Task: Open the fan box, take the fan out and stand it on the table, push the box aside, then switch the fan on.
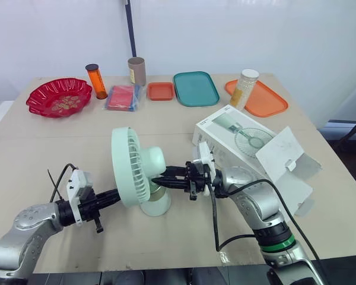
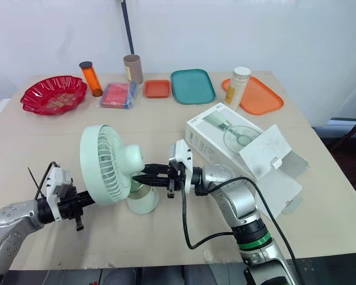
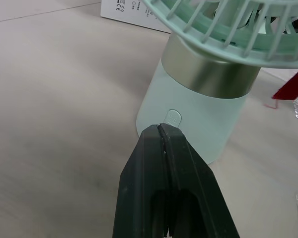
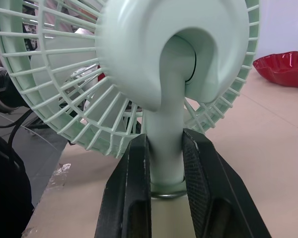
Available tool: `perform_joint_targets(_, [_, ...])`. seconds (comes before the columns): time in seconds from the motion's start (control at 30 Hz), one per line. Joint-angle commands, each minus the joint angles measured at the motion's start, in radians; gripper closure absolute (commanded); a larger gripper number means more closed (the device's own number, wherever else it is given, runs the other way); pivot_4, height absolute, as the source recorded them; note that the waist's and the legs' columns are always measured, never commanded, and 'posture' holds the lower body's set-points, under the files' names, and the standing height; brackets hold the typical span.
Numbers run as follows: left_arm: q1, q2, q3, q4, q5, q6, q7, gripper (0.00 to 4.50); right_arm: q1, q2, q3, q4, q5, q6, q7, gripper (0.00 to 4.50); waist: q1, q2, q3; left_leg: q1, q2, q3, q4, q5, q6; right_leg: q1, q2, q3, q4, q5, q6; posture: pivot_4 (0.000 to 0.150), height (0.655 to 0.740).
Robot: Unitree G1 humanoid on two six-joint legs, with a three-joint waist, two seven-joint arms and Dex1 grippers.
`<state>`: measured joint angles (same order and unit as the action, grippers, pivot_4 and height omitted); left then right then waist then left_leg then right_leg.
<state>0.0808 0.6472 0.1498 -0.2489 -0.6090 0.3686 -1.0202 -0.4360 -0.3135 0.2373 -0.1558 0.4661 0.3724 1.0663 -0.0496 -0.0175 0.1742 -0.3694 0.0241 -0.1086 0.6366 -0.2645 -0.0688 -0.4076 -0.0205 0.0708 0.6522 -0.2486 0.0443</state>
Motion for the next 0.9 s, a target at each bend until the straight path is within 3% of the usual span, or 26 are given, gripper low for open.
perform_joint_targets(0.03, [-0.017, -0.009, -0.016, 0.001, 0.007, -0.018, -0.013, 4.45, 0.005, -0.008, -0.006, -0.036, 0.005, -0.006, -0.006, 4.16, 0.0, 0.0, 0.0, 0.0, 0.0, 0.0, 0.0, 0.0, 0.0, 0.0, 0.0, 0.0, 0.0, 0.0, 0.0, 0.15, 0.74])
perform_joint_targets(0.9, [-0.097, -0.064, -0.102, 0.027, 0.045, -0.015, -0.03, 4.45, -0.005, -0.014, -0.005, -0.034, -0.003, -0.008, -0.022, 4.16, 0.001, 0.0, 0.0, 0.0, 0.0, 0.0, 0.001, 0.0, 0.0, 0.001, 0.0, 0.0, 0.0, 0.0, 0.0, 0.15, 0.74])
